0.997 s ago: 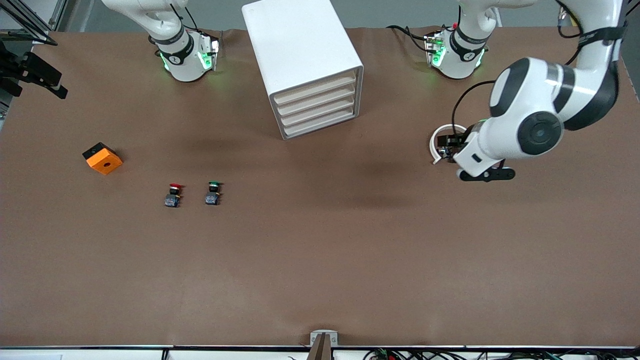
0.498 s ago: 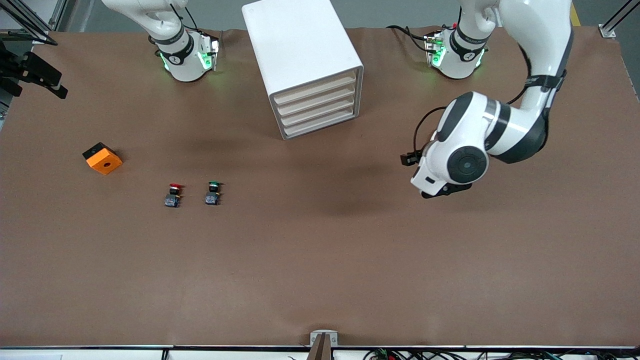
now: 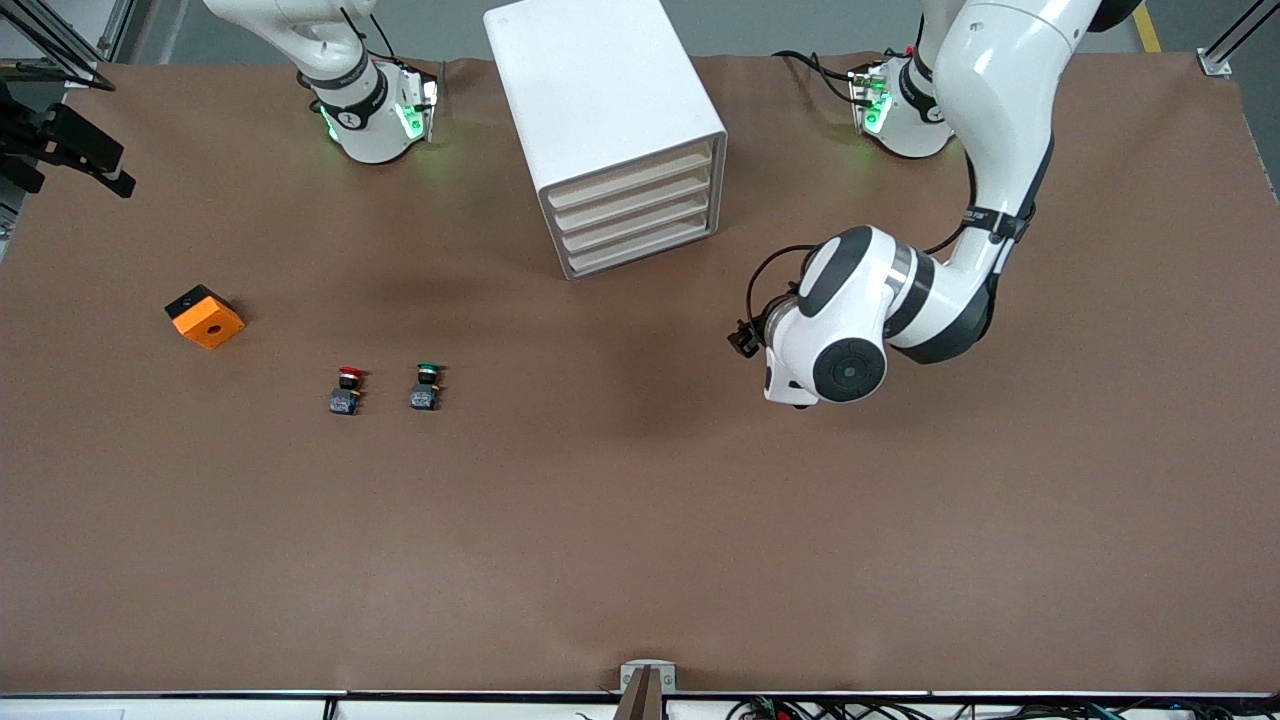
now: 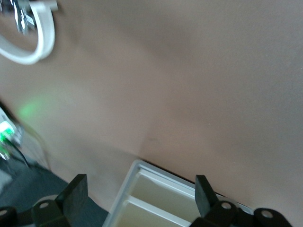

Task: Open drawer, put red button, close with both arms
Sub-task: 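Hook the left gripper into the top drawer's handle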

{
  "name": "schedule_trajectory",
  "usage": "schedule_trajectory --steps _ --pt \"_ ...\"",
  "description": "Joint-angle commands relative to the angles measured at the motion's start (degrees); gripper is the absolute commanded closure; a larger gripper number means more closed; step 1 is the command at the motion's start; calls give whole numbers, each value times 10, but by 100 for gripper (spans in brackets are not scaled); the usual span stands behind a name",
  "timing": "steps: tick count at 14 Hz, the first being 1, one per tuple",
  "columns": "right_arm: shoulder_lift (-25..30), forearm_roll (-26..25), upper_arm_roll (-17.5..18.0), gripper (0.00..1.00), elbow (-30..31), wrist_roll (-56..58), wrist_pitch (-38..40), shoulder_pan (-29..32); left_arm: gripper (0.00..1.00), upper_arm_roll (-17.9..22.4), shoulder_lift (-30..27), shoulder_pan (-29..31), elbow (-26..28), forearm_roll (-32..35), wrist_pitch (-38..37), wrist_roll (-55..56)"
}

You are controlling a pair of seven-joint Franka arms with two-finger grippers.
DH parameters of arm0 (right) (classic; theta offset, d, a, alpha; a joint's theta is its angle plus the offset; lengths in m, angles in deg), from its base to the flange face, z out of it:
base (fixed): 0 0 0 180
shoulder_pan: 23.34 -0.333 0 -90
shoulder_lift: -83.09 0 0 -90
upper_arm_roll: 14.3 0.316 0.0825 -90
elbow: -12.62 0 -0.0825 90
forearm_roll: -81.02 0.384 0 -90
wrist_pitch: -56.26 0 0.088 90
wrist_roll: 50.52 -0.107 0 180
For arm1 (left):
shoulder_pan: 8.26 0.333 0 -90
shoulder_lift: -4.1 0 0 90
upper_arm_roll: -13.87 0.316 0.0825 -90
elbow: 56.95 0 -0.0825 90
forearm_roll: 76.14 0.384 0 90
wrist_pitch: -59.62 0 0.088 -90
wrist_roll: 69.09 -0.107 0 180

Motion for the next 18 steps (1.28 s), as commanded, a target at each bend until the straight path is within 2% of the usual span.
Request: schedule_trajectory --steps 1,6,14,18 --pt "2 -6 5 0 -4 -1 4 5 0 -1 31 0 -44 -45 -17 83" --pt "2 -6 5 0 -4 -1 5 5 0 -1 73 -13 -68 -81 -32 270" --pt "2 -6 6 0 -4 -1 5 4 0 -1 128 -14 -67 -213 -163 449" --pt "2 -6 6 0 -4 -1 5 3 0 -1 153 -15 -63 -239 -200 511"
